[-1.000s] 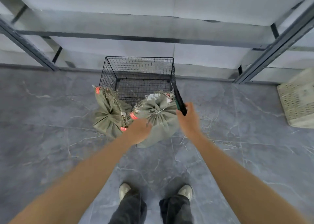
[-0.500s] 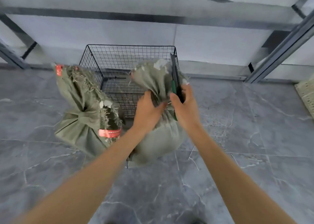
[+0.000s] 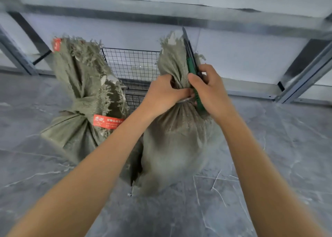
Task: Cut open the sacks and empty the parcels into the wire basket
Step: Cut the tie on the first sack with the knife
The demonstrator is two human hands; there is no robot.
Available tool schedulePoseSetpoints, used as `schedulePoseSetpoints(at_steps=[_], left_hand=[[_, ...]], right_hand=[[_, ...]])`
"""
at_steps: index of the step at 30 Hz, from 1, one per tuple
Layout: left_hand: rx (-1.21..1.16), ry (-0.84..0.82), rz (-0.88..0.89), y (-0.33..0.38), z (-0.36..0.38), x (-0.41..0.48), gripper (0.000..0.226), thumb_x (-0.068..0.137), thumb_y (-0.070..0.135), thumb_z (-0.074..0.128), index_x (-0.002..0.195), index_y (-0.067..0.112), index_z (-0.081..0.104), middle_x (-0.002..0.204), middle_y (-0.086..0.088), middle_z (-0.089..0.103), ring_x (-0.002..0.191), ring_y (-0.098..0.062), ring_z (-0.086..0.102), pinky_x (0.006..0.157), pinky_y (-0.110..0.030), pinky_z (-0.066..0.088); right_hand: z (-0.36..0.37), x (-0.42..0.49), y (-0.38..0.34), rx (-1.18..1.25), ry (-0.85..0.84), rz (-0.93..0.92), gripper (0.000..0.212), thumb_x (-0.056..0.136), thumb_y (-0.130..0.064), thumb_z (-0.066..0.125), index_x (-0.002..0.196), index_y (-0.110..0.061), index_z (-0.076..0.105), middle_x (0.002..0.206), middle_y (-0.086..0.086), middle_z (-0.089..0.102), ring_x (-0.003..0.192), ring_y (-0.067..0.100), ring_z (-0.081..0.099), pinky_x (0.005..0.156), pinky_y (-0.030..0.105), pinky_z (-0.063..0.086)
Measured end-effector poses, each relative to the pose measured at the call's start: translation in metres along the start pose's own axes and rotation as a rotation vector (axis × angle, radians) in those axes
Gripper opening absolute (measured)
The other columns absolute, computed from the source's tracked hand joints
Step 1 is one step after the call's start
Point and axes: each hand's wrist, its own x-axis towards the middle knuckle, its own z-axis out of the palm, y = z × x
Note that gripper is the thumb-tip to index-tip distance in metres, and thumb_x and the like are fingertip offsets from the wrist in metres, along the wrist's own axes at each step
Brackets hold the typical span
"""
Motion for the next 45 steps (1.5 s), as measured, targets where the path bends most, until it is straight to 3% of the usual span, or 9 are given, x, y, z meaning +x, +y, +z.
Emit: schedulePoseSetpoints(at_steps=[3, 5, 9, 12, 16, 21, 25, 31, 45], left_hand=[[0.017, -0.077, -0.007, 0.001, -0.007, 0.004, 0.016, 0.076, 0.028, 0.075, 0.091, 0.026, 0.07, 0.084, 0.011, 0.07, 0.079, -0.001, 0.064, 0.067, -0.021, 0.05], [-0.022, -0.102, -0.028, 0.0, -0.008, 0.007, 0.015, 0.076, 0.026, 0.075, 0.091, 0.025, 0.073, 0.084, 0.009, 0.072, 0.08, -0.004, 0.066, 0.072, -0.027, 0.053], [-0.063, -0.097, -0.088, -0.003, -0.006, 0.008, 0.015, 0.079, 0.026, 0.073, 0.092, 0.019, 0.073, 0.078, 0.004, 0.072, 0.059, -0.002, 0.061, 0.052, -0.022, 0.047], [-0.089, -0.093, -0.145, -0.005, -0.003, 0.008, 0.016, 0.081, 0.024, 0.072, 0.093, 0.013, 0.07, 0.082, -0.003, 0.071, 0.056, -0.008, 0.06, 0.048, -0.021, 0.05], [-0.117, -0.063, -0.191, -0.008, -0.002, 0.012, 0.01, 0.083, 0.021, 0.07, 0.078, 0.017, 0.064, 0.064, 0.004, 0.06, 0.04, 0.001, 0.052, 0.042, -0.016, 0.044], [-0.183, -0.063, -0.23, -0.011, -0.002, 0.014, 0.012, 0.085, 0.02, 0.069, 0.075, 0.015, 0.062, 0.058, 0.004, 0.056, 0.043, -0.003, 0.05, 0.04, -0.015, 0.042], [-0.248, -0.073, -0.288, -0.013, 0.001, 0.017, 0.016, 0.085, 0.02, 0.069, 0.073, 0.015, 0.061, 0.054, 0.004, 0.053, 0.042, -0.005, 0.046, 0.041, -0.017, 0.042], [-0.311, -0.08, -0.348, -0.013, 0.004, 0.02, 0.013, 0.086, 0.018, 0.068, 0.078, 0.014, 0.059, 0.058, 0.004, 0.052, 0.039, -0.004, 0.042, 0.037, -0.015, 0.04], [-0.415, -0.111, -0.402, -0.019, 0.003, 0.023, 0.011, 0.085, 0.018, 0.069, 0.088, 0.01, 0.063, 0.068, 0.001, 0.059, 0.036, -0.002, 0.044, 0.035, -0.015, 0.041]], right_hand=[[-0.001, -0.003, -0.003, -0.005, -0.039, -0.005, 0.016, 0.095, -0.022, 0.053, 0.11, -0.016, 0.052, 0.092, -0.001, 0.061, 0.071, 0.006, 0.058, 0.06, 0.016, 0.046], [-0.003, -0.007, -0.004, 0.032, -0.047, 0.019, 0.016, 0.096, -0.021, 0.053, 0.11, -0.015, 0.053, 0.089, 0.001, 0.061, 0.067, 0.008, 0.058, 0.056, 0.021, 0.048], [-0.008, -0.022, -0.005, 0.103, -0.019, 0.036, 0.014, 0.094, -0.019, 0.055, 0.108, -0.021, 0.057, 0.089, -0.007, 0.06, 0.075, 0.008, 0.06, 0.059, 0.026, 0.053], [-0.014, -0.03, -0.012, 0.108, 0.052, 0.007, 0.014, 0.093, -0.018, 0.058, 0.106, -0.024, 0.058, 0.091, -0.008, 0.058, 0.072, 0.007, 0.056, 0.059, 0.027, 0.056], [-0.025, -0.043, -0.017, 0.063, 0.07, 0.036, 0.013, 0.091, -0.02, 0.06, 0.097, -0.03, 0.056, 0.08, -0.002, 0.059, 0.061, 0.007, 0.055, 0.054, 0.025, 0.049], [-0.028, -0.062, 0.002, -0.105, -0.054, 0.134, 0.011, 0.09, -0.018, 0.061, 0.095, -0.027, 0.056, 0.074, 0.011, 0.061, 0.055, 0.012, 0.053, 0.051, 0.018, 0.043], [-0.033, -0.078, 0.012, -0.178, -0.073, 0.196, 0.014, 0.088, -0.018, 0.062, 0.094, -0.027, 0.053, 0.08, 0.012, 0.06, 0.057, 0.016, 0.05, 0.049, 0.025, 0.041], [-0.041, -0.088, 0.016, -0.369, -0.138, 0.222, 0.02, 0.088, -0.022, 0.062, 0.088, -0.035, 0.046, 0.09, 0.002, 0.061, 0.06, 0.015, 0.052, 0.05, 0.027, 0.039], [-0.051, -0.092, 0.016, -0.467, -0.196, 0.228, 0.016, 0.088, -0.027, 0.061, 0.091, -0.034, 0.048, 0.076, -0.003, 0.061, 0.054, 0.009, 0.049, 0.056, 0.029, 0.044]])
